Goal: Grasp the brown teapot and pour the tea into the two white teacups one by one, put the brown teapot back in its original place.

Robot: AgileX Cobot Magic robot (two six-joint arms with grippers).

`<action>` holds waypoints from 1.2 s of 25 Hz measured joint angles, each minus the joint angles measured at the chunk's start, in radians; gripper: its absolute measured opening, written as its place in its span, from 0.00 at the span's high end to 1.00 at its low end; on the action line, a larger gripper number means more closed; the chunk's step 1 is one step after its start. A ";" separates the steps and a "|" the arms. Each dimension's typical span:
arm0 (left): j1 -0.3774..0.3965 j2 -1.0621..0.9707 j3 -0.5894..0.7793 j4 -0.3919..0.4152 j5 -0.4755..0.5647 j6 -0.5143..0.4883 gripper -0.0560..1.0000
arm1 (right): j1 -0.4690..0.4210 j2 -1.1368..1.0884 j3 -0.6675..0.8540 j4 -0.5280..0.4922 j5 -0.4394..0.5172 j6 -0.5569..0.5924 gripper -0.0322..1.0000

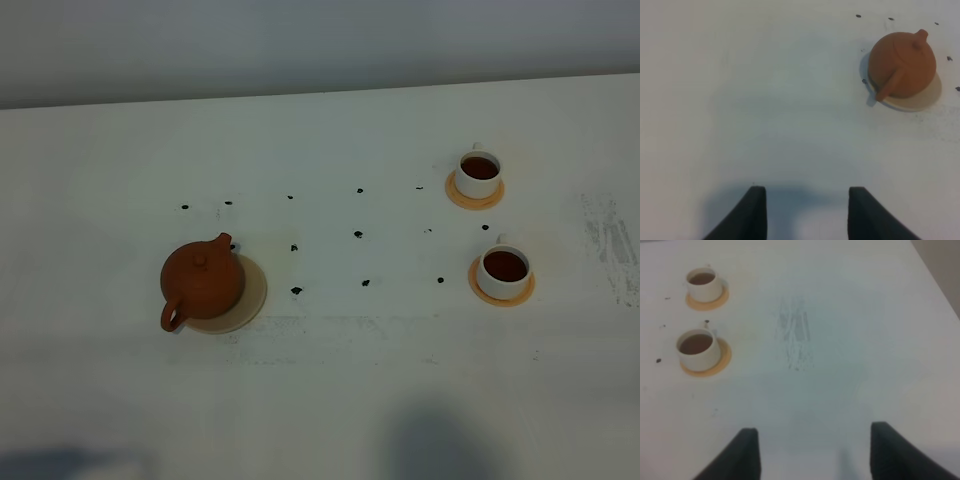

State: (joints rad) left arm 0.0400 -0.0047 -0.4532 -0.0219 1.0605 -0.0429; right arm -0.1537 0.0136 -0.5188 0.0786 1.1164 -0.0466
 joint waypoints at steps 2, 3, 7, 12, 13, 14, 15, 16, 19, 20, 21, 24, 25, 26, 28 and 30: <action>0.000 0.000 0.000 0.000 0.000 0.000 0.60 | 0.000 0.000 0.000 0.000 0.000 0.000 0.51; 0.000 0.000 0.000 0.000 0.000 0.000 0.60 | 0.000 0.000 0.000 0.000 0.000 0.000 0.51; 0.000 0.000 0.000 0.000 0.000 0.000 0.60 | 0.000 0.000 0.000 0.000 0.000 0.000 0.51; 0.000 0.000 0.000 0.000 0.000 0.000 0.60 | 0.000 0.000 0.000 0.000 0.000 0.000 0.51; 0.000 0.000 0.000 0.000 0.000 0.000 0.60 | 0.000 0.000 0.000 0.000 0.000 0.000 0.51; 0.000 0.000 0.000 0.000 0.000 0.000 0.60 | 0.000 0.000 0.000 0.000 0.000 0.000 0.51; 0.000 0.000 0.000 0.000 0.000 0.000 0.60 | 0.000 0.000 0.000 0.000 0.000 0.000 0.51; 0.000 0.000 0.000 0.000 0.000 0.000 0.60 | 0.000 0.000 0.000 0.000 0.000 0.000 0.51; 0.000 0.000 0.000 0.000 0.000 0.000 0.60 | 0.000 0.000 0.000 0.000 0.000 0.000 0.51; 0.000 0.000 0.000 0.000 0.000 0.000 0.60 | 0.000 0.000 0.000 0.000 0.000 0.000 0.51; 0.000 0.000 0.000 0.000 0.000 0.000 0.60 | 0.000 0.000 0.000 0.000 0.000 0.000 0.51; 0.000 0.000 0.000 0.000 0.000 0.000 0.60 | 0.000 0.000 0.000 -0.001 0.000 0.000 0.51; 0.000 0.000 0.000 0.000 0.000 0.000 0.60 | 0.000 0.000 0.000 -0.005 0.000 0.000 0.51; 0.000 0.000 0.000 0.000 0.000 0.000 0.60 | 0.000 0.000 0.000 -0.012 0.000 -0.001 0.51; 0.000 0.000 0.000 0.000 0.000 0.000 0.60 | 0.000 0.000 0.000 -0.028 0.000 -0.001 0.51; 0.000 0.000 0.000 0.000 0.000 0.000 0.60 | 0.013 0.000 0.000 -0.042 0.000 -0.001 0.51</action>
State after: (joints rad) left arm 0.0400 -0.0047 -0.4532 -0.0219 1.0605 -0.0429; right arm -0.1410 0.0136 -0.5188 0.0371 1.1164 -0.0475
